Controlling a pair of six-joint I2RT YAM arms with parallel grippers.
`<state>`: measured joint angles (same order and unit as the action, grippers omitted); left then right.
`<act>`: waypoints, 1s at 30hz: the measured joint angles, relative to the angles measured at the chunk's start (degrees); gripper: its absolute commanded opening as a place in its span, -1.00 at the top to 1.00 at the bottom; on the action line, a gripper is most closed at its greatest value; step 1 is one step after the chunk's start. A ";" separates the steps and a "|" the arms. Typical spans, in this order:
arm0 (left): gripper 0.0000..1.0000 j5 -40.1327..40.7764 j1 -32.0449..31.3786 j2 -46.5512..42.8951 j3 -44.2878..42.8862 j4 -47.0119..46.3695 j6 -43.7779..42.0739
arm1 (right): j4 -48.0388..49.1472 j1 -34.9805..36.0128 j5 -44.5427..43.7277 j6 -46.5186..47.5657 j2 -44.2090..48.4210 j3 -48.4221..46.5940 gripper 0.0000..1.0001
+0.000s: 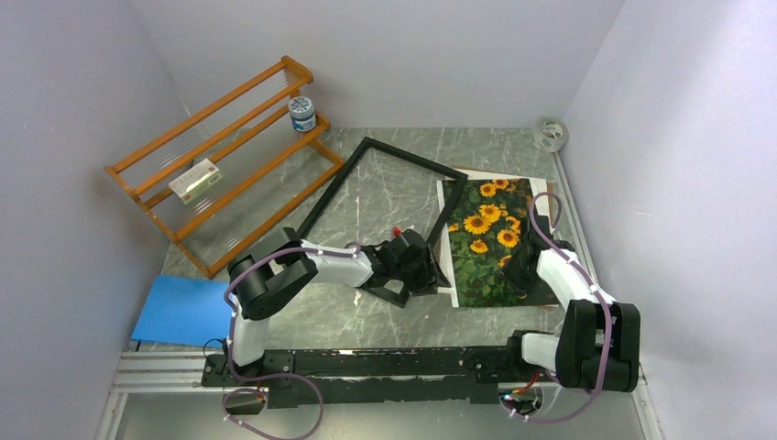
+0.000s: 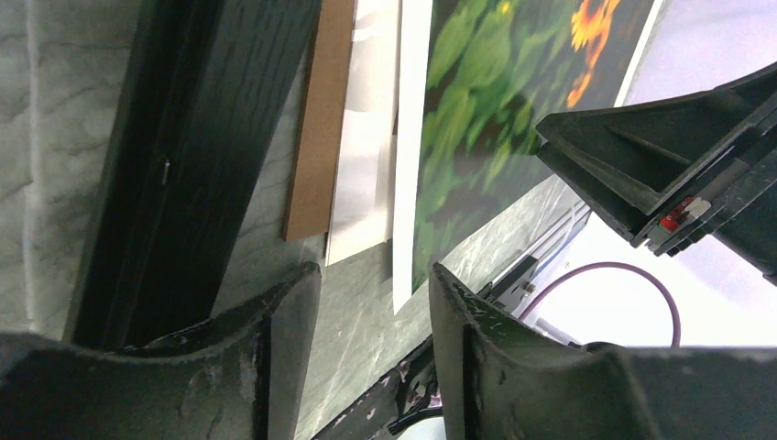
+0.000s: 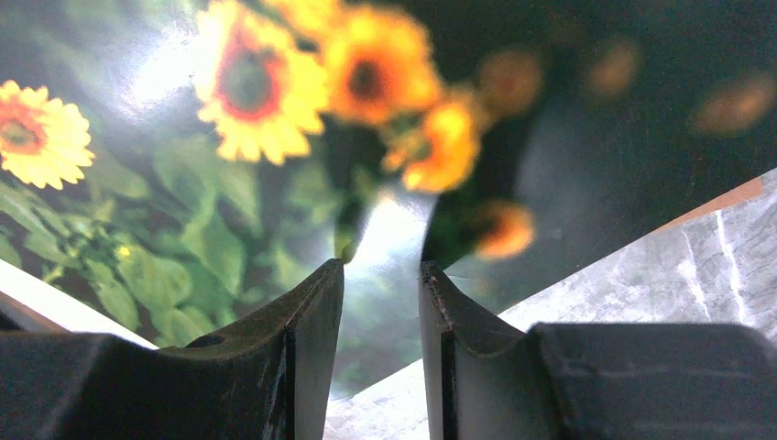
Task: Put the photo into the frame
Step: Pick up the photo frame item at the center of the board.
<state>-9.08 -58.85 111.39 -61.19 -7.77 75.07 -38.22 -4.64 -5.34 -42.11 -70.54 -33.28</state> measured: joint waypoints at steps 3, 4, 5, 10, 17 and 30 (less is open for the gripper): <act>0.03 0.35 0.00 -0.31 1.38 -1.57 0.17 | 0.26 0.09 0.15 -0.04 0.13 0.13 0.23; 0.04 0.42 0.00 -0.42 1.79 -2.14 0.15 | 0.35 0.13 0.20 -0.07 0.15 0.15 0.23; 0.05 0.44 0.00 -0.50 2.23 -2.80 0.15 | 0.44 0.22 0.26 -0.07 0.15 0.15 0.24; 0.15 0.35 0.15 -0.55 3.96 -6.43 0.13 | 0.87 0.31 0.76 -0.09 0.13 0.17 0.24; 0.19 -0.11 0.55 -0.07 4.50 -8.74 -0.04 | 1.68 0.52 1.57 -0.11 0.04 0.22 0.24; 0.60 -0.68 2.16 0.92 4.72 -10.34 1.33 | 1.84 0.57 1.73 -0.09 0.00 0.22 0.26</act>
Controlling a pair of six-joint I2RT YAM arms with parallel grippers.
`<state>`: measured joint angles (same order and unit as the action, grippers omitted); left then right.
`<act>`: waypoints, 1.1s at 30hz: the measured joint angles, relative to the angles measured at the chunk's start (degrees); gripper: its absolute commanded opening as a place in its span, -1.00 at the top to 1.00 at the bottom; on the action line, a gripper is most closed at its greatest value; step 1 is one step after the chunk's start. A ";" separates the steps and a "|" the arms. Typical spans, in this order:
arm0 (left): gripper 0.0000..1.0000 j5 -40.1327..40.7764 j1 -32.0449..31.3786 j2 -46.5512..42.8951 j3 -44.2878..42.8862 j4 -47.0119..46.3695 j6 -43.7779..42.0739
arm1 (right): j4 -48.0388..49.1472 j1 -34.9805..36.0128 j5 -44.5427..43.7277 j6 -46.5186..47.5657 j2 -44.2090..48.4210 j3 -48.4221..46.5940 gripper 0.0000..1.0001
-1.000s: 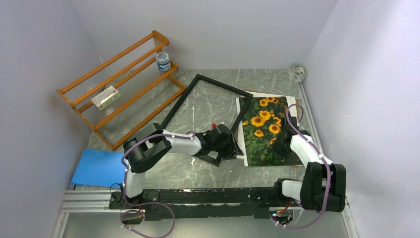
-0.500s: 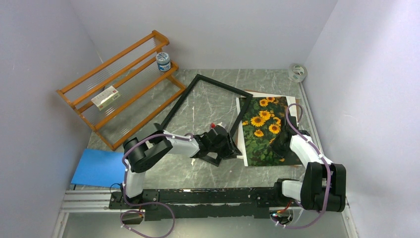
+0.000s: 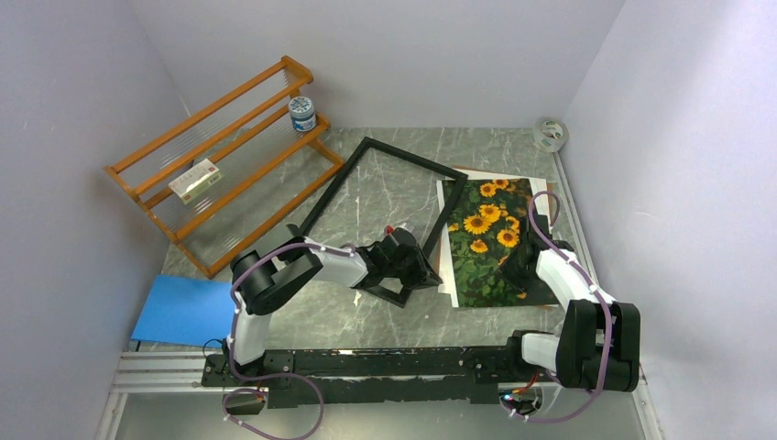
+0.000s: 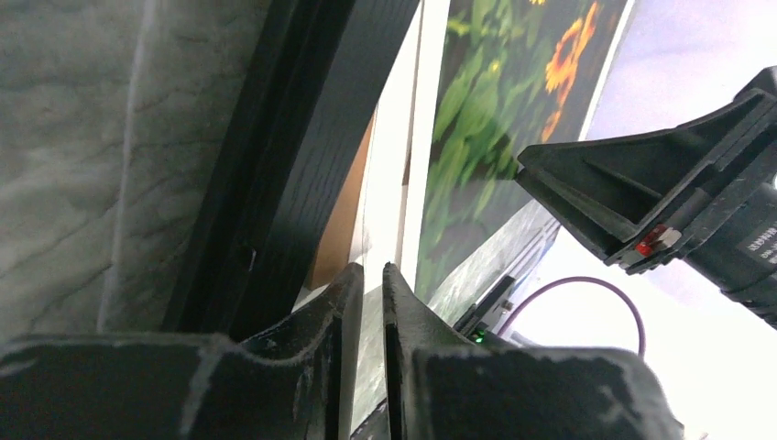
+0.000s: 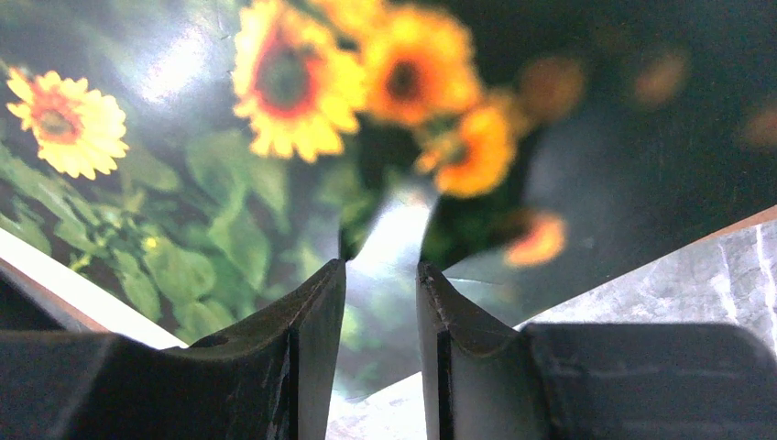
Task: Put the photo into the frame
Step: Pick up the photo frame item at the center of the board.
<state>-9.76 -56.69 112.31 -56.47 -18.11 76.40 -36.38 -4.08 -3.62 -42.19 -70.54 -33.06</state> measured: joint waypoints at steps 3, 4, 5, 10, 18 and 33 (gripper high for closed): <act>0.55 -1.42 0.26 1.33 0.00 -2.75 1.11 | 0.09 0.00 0.15 0.00 0.00 0.00 0.26; 0.54 -1.86 0.26 1.81 -0.02 -3.82 1.40 | 0.17 0.00 0.24 0.00 -0.02 0.00 0.26; 0.53 -2.40 0.24 2.29 -0.04 -4.92 1.66 | 0.26 0.00 0.39 0.02 0.00 0.00 0.26; 0.52 -4.15 0.24 3.69 -0.11 -8.39 2.84 | 0.74 0.02 1.16 0.00 0.00 0.02 0.26; 0.95 -5.07 0.24 3.98 -0.66 -6.91 3.10 | 0.81 0.11 1.33 0.00 0.52 -0.09 0.07; 0.95 -12.83 1.11 3.93 -24.87 29.11 -4.00 | -10.40 0.59 0.92 3.32 9.46 -16.81 -0.36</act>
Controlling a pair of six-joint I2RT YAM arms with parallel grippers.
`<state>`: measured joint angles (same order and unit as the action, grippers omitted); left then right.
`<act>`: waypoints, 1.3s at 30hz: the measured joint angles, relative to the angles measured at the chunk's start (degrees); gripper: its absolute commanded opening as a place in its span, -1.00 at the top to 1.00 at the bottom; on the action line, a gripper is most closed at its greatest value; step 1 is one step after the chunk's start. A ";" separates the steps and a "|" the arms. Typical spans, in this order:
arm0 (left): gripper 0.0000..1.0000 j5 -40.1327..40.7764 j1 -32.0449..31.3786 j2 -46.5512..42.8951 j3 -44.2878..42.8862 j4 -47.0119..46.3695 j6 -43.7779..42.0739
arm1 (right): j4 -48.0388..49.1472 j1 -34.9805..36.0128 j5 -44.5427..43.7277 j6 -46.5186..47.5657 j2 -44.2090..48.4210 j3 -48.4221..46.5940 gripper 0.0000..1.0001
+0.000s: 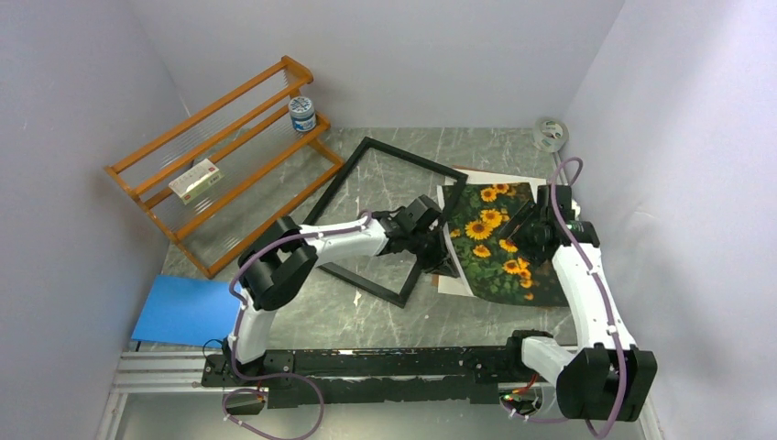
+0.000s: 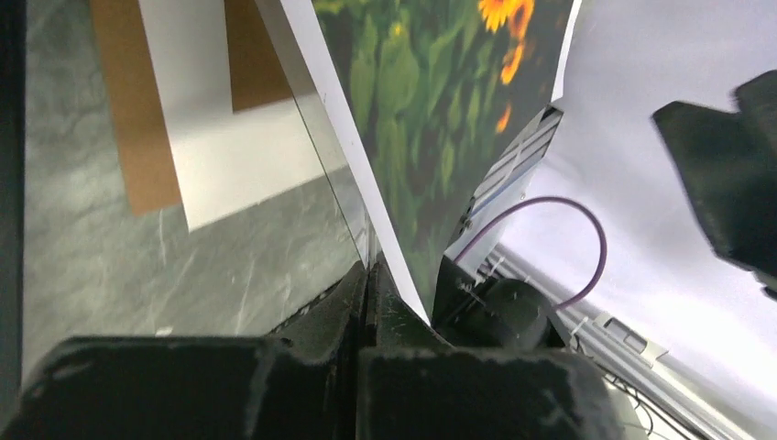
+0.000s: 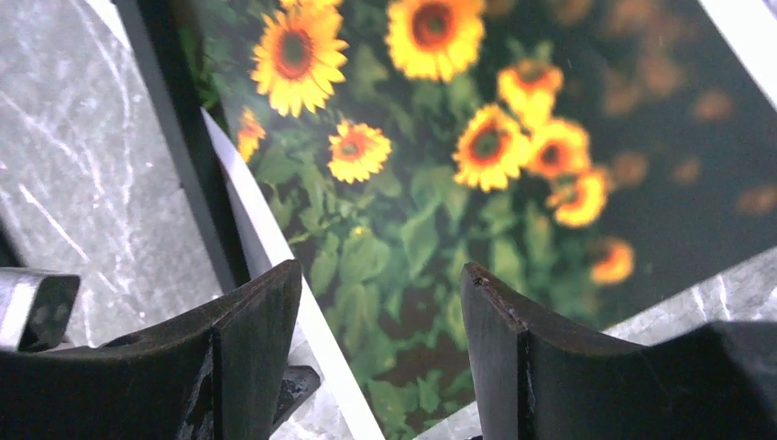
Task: Put the photo into the frame
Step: Pick up the photo frame item at the center of the board.
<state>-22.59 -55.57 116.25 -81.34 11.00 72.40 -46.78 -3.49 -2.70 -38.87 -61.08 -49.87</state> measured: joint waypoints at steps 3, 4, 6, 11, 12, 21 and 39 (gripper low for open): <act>0.95 -1.84 0.61 -0.90 -2.67 6.38 -1.79 | -2.29 0.00 0.15 0.24 0.83 -2.95 -0.37; 0.95 -2.71 0.96 -1.25 -3.26 8.39 -2.21 | -3.56 0.00 0.24 0.24 1.09 -3.87 -0.37; 0.95 -4.76 1.79 -2.36 -3.54 11.26 -2.51 | -6.05 0.00 0.46 0.17 1.62 -5.75 -0.38; 0.95 -8.24 4.04 -6.01 -3.54 15.54 -2.29 | -11.08 0.00 1.38 0.11 3.39 -11.37 -0.40; 0.95 -8.72 4.48 -6.88 -3.54 15.87 -2.12 | -11.74 0.00 1.79 0.13 3.78 -12.41 -0.40; 0.95 -11.87 8.81 -10.05 -10.69 19.30 -2.36 | -14.93 0.04 7.89 2.64 5.84 -14.78 -0.50; 0.95 -8.83 10.34 -5.90 -36.76 43.19 -34.25 | -5.38 0.04 2.95 -0.28 0.74 1.55 -0.50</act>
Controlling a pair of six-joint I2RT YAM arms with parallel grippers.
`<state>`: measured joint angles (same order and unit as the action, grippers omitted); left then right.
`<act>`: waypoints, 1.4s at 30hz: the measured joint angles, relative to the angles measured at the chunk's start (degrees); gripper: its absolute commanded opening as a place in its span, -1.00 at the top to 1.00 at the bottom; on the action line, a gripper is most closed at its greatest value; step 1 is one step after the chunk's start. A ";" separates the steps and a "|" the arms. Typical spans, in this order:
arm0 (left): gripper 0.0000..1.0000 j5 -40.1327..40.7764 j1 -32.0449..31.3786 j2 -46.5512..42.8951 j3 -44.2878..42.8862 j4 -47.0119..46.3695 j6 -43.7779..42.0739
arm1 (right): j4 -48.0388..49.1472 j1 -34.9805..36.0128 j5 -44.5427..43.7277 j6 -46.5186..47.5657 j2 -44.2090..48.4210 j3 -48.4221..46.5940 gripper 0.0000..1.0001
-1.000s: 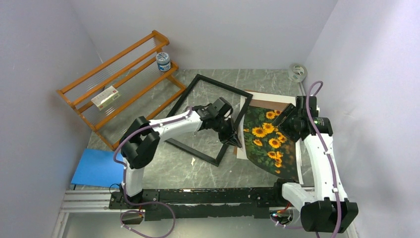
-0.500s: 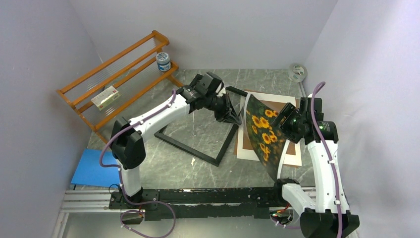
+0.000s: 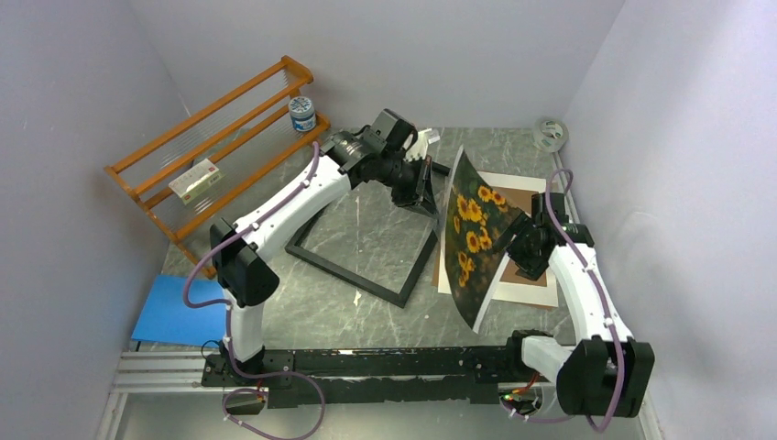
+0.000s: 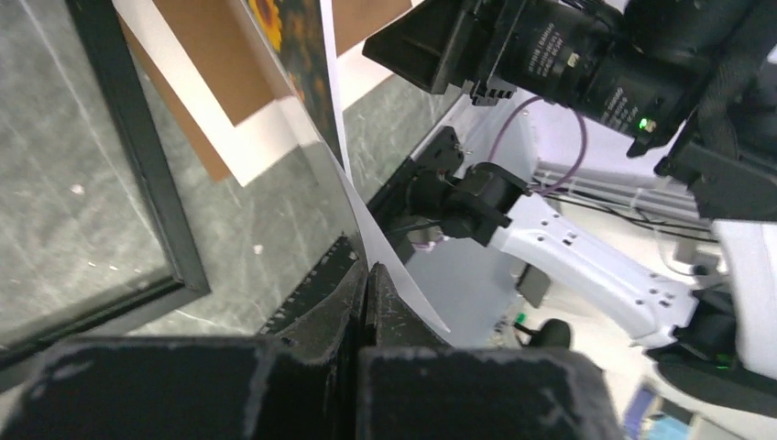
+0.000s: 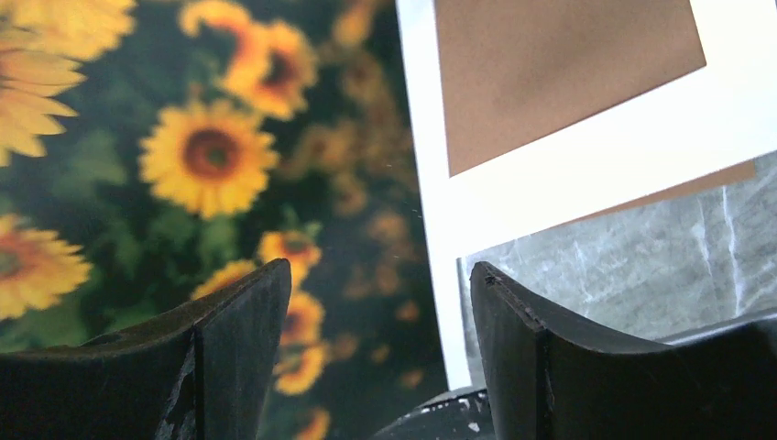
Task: Put the photo into the frame
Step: Pick up the photo frame item at the center of the board.
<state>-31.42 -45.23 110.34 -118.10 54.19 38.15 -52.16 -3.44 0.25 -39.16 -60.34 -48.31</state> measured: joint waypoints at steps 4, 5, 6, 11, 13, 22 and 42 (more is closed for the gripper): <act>0.95 1.92 -0.04 -0.11 -0.55 -0.90 -5.64 | 3.15 0.00 -1.79 -0.81 -3.76 0.42 -0.50; 0.95 2.43 -0.07 -0.11 -0.55 -1.09 -6.67 | 3.85 0.00 -2.27 -0.94 -4.39 0.42 -0.50; 0.95 2.84 -0.07 -0.11 -0.55 -1.18 -7.76 | 4.50 0.00 -2.86 -1.01 -4.96 0.42 -0.50; 0.95 3.21 -0.09 -0.31 -0.96 -1.90 -12.20 | 6.01 0.00 -4.94 -1.07 -6.29 0.26 -0.50; 0.95 3.26 -0.09 -0.63 -0.96 -3.02 -13.00 | 5.99 0.00 -6.12 -1.01 -6.78 -0.44 -0.50; 0.95 12.07 -0.09 -4.20 -4.55 -2.45 -17.33 | 6.29 0.00 -6.27 -0.63 -8.66 -7.26 -0.50; 0.95 35.54 0.35 -19.63 0.57 -3.98 -22.45 | 12.44 2.05 11.93 0.04 -6.99 -8.74 -0.50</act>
<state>4.12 -44.88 90.72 -117.54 50.22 15.70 -39.72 -1.39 12.19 -39.11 -67.33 -57.06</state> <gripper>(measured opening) 0.033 0.729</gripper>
